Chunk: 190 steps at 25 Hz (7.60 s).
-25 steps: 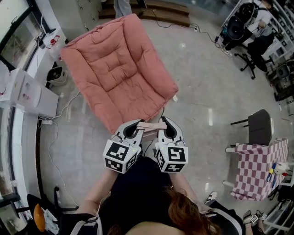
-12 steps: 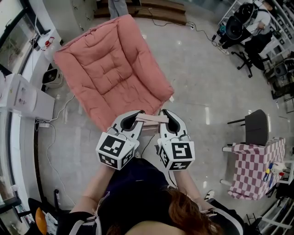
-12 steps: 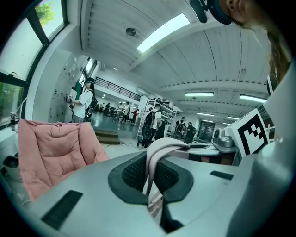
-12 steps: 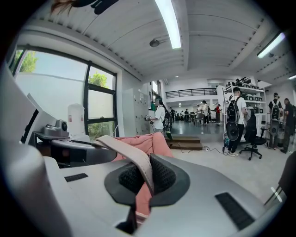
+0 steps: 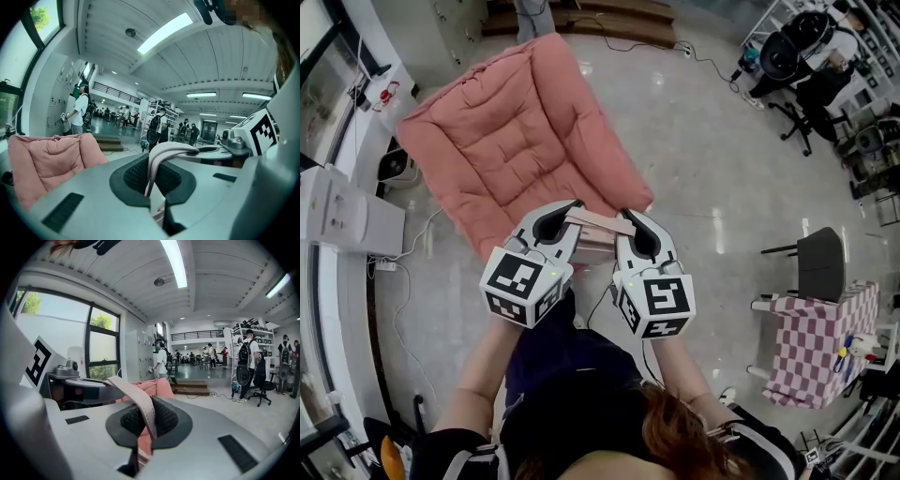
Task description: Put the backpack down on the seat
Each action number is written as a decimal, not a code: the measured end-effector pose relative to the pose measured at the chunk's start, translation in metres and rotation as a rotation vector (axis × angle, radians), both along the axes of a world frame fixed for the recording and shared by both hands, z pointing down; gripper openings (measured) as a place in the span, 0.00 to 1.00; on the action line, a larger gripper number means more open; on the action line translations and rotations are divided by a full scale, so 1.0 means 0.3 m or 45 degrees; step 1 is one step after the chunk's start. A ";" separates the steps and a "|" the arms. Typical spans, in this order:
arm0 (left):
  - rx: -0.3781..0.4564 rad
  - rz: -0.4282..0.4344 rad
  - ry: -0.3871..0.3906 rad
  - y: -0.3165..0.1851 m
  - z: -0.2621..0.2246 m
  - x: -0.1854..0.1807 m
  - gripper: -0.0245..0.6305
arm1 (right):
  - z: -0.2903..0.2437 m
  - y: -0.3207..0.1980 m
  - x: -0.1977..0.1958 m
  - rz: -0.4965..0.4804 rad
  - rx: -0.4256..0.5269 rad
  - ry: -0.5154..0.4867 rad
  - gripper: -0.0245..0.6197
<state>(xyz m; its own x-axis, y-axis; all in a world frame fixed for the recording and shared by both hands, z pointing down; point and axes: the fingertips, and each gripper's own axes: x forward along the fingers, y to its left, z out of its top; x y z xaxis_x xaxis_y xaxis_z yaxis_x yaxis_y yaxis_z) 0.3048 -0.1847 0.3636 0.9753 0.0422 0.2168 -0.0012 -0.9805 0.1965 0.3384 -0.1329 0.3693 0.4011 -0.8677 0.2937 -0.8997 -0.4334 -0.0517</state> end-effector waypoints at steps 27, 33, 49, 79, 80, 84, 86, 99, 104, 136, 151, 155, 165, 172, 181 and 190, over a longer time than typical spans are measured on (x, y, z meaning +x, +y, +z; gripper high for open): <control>-0.131 -0.083 -0.207 -0.404 0.378 0.158 0.07 | 0.379 -0.402 0.156 -0.050 -0.276 -0.105 0.09; -0.139 -0.049 -0.247 -0.414 0.442 0.206 0.07 | 0.462 -0.409 0.194 -0.017 -0.331 -0.166 0.09; -0.135 -0.033 -0.372 -0.455 0.631 0.266 0.07 | 0.639 -0.456 0.272 -0.033 -0.437 -0.190 0.09; 0.042 0.090 -0.635 -0.498 1.005 0.233 0.07 | 1.019 -0.479 0.208 -0.051 -0.699 -0.304 0.09; 0.058 0.093 -0.653 -0.496 1.021 0.233 0.07 | 1.035 -0.475 0.207 -0.053 -0.714 -0.314 0.09; 0.132 0.101 -0.716 -0.496 1.081 0.231 0.07 | 1.096 -0.462 0.208 -0.056 -0.774 -0.319 0.09; 0.129 0.115 -0.755 -0.500 1.111 0.223 0.07 | 1.119 -0.462 0.213 -0.045 -0.798 -0.317 0.10; 0.076 0.218 -0.996 -0.498 1.283 0.116 0.49 | 1.204 -0.422 0.195 -0.127 -0.860 -0.313 0.47; 0.052 0.247 -1.073 -0.457 1.318 0.032 0.51 | 1.237 -0.333 0.130 -0.245 -0.972 -0.283 0.48; -0.107 0.116 -0.591 -0.159 0.875 -0.163 0.50 | 0.860 -0.102 -0.069 -0.151 -0.396 -0.517 0.47; 0.124 -0.077 -0.036 -0.247 0.246 -0.031 0.26 | 0.231 -0.218 0.010 -0.187 0.218 -0.250 0.47; 0.138 -0.094 0.060 -0.234 0.121 -0.036 0.14 | 0.078 -0.205 0.008 -0.177 0.372 -0.203 0.47; 0.102 -0.019 0.206 -0.122 -0.035 -0.038 0.08 | -0.107 -0.126 -0.021 -0.109 0.619 -0.139 0.10; 0.095 -0.027 0.195 -0.093 -0.023 -0.054 0.08 | -0.073 -0.121 -0.049 -0.072 0.544 -0.168 0.09; 0.074 0.000 0.166 -0.068 0.013 -0.028 0.07 | -0.042 -0.104 -0.035 -0.043 0.462 -0.136 0.09; 0.059 -0.020 0.113 -0.109 0.063 -0.010 0.07 | 0.010 -0.134 -0.018 -0.035 0.410 -0.168 0.09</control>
